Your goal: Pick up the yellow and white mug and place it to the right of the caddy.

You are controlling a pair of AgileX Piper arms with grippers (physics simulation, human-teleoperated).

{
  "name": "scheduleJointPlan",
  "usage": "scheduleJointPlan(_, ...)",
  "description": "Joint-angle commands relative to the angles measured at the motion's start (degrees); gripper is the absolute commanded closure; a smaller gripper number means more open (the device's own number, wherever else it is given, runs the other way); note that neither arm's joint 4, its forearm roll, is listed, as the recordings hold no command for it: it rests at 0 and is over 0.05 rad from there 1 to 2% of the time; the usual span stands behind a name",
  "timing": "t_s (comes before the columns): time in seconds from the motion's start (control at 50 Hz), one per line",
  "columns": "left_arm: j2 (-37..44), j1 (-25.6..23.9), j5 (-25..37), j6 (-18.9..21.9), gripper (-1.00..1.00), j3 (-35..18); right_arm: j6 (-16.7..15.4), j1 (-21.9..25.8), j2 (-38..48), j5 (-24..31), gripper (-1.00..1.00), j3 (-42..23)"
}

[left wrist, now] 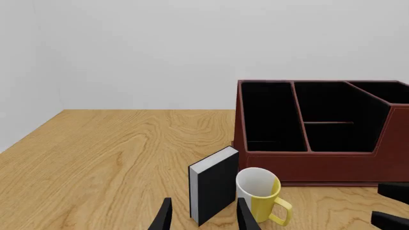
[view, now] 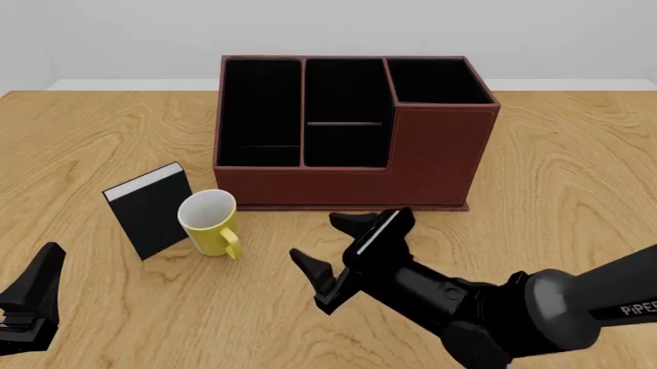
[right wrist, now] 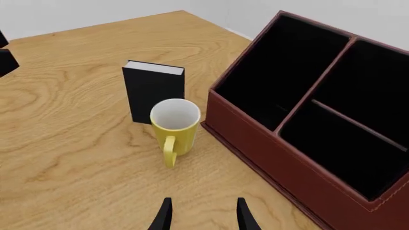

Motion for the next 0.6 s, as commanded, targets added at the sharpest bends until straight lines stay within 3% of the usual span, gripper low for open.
scheduleJointPlan(0.02,0.0,0.0,0.0,0.0,-1.00,0.0,0.2,1.1,3.1,0.2,-1.00,-2.8)
scheduleJointPlan(0.6,0.0,0.0,0.0,0.0,-1.00,0.0,0.4,1.8,8.9,2.0,-1.00,-9.6)
